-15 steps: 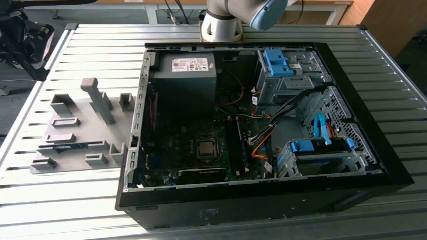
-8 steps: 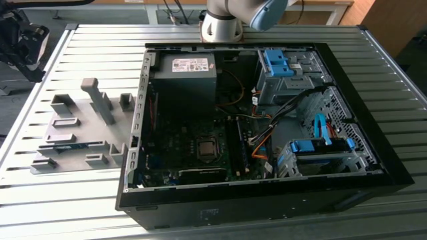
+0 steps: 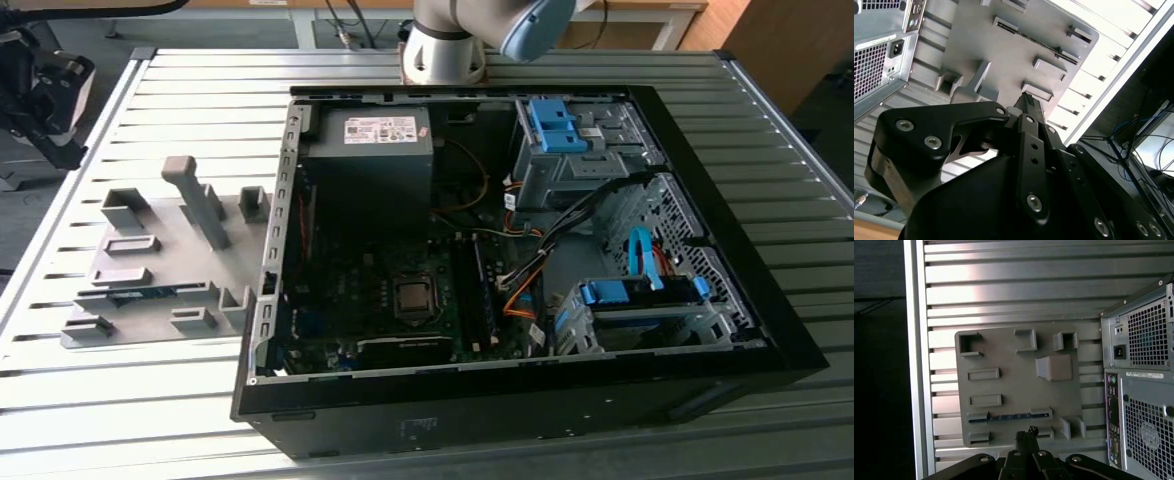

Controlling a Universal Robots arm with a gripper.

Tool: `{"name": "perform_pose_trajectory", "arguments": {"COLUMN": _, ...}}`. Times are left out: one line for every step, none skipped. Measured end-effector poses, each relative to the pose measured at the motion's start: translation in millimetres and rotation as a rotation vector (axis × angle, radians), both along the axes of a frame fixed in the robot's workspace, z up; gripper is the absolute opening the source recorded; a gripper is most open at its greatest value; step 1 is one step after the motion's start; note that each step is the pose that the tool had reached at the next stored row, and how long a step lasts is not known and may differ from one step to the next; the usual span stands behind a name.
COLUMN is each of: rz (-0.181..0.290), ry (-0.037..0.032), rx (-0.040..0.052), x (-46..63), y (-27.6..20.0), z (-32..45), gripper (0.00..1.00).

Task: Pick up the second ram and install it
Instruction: 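Reach for the second ram, then pick up the second ram and move it above second insertion slot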

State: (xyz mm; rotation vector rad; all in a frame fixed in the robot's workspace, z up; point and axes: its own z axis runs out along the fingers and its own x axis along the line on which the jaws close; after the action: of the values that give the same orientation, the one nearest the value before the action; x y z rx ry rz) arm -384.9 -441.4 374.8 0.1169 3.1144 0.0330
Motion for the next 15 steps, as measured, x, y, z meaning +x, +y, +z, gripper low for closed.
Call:
{"name": "perform_pose_trajectory", "arguments": {"rz": 0.0, "ry": -0.0001, "rx": 0.0, "x": -0.3, "y": -1.1, "z": -0.1, "gripper": 0.11}}
{"name": "perform_pose_trajectory", "arguments": {"rz": 0.0, "ry": 0.0, "rx": 0.0, "x": -0.7, "y": -1.7, "z": -0.2, "gripper": 0.11}}
{"name": "perform_pose_trajectory", "arguments": {"rz": 0.0, "ry": 0.0, "rx": -0.0001, "x": -1.1, "y": -2.0, "z": -0.2, "gripper": 0.11}}
{"name": "perform_pose_trajectory", "arguments": {"rz": 0.0, "ry": 0.0, "rx": 0.0, "x": -1.0, "y": -2.1, "z": -0.2, "gripper": 0.11}}
{"name": "perform_pose_trajectory", "arguments": {"rz": 0.0, "ry": 0.0, "rx": 0.0, "x": -1.0, "y": -2.6, "z": -0.2, "gripper": 0.11}}
{"name": "perform_pose_trajectory", "arguments": {"rz": 0.0, "ry": -0.0001, "rx": 0.0, "x": -1.0, "y": -3.1, "z": -0.2, "gripper": 0.11}}
{"name": "perform_pose_trajectory", "arguments": {"rz": 0.0, "ry": 0.0, "rx": -0.0001, "x": -1.0, "y": -3.1, "z": -0.2, "gripper": 0.11}}
{"name": "perform_pose_trajectory", "arguments": {"rz": 0.0, "ry": -0.0001, "rx": -0.0001, "x": -1.0, "y": -3.2, "z": -0.2, "gripper": 0.11}}
{"name": "perform_pose_trajectory", "arguments": {"rz": 0.0, "ry": -0.0001, "rx": 0.0, "x": -1.0, "y": -3.2, "z": -0.2, "gripper": 0.11}}
{"name": "perform_pose_trajectory", "arguments": {"rz": 0.0, "ry": 0.0, "rx": 0.0, "x": -1.0, "y": -3.2, "z": -0.2, "gripper": 0.11}}
{"name": "perform_pose_trajectory", "arguments": {"rz": 0.0, "ry": -0.0001, "rx": 0.0, "x": -1.0, "y": -3.3, "z": -0.2, "gripper": 0.11}}
{"name": "perform_pose_trajectory", "arguments": {"rz": 0.0, "ry": -0.0001, "rx": 0.0, "x": -1.0, "y": -3.3, "z": -0.2, "gripper": 0.11}}
{"name": "perform_pose_trajectory", "arguments": {"rz": 0.0, "ry": 0.0, "rx": 0.0, "x": -1.0, "y": -3.3, "z": -0.2, "gripper": 0.11}}
{"name": "perform_pose_trajectory", "arguments": {"rz": 0.0, "ry": 0.0, "rx": -0.0001, "x": -1.0, "y": -3.3, "z": -0.2, "gripper": 0.11}}
{"name": "perform_pose_trajectory", "arguments": {"rz": 0.0, "ry": -0.0001, "rx": -0.0001, "x": -1.0, "y": -3.4, "z": -0.2, "gripper": 0.11}}
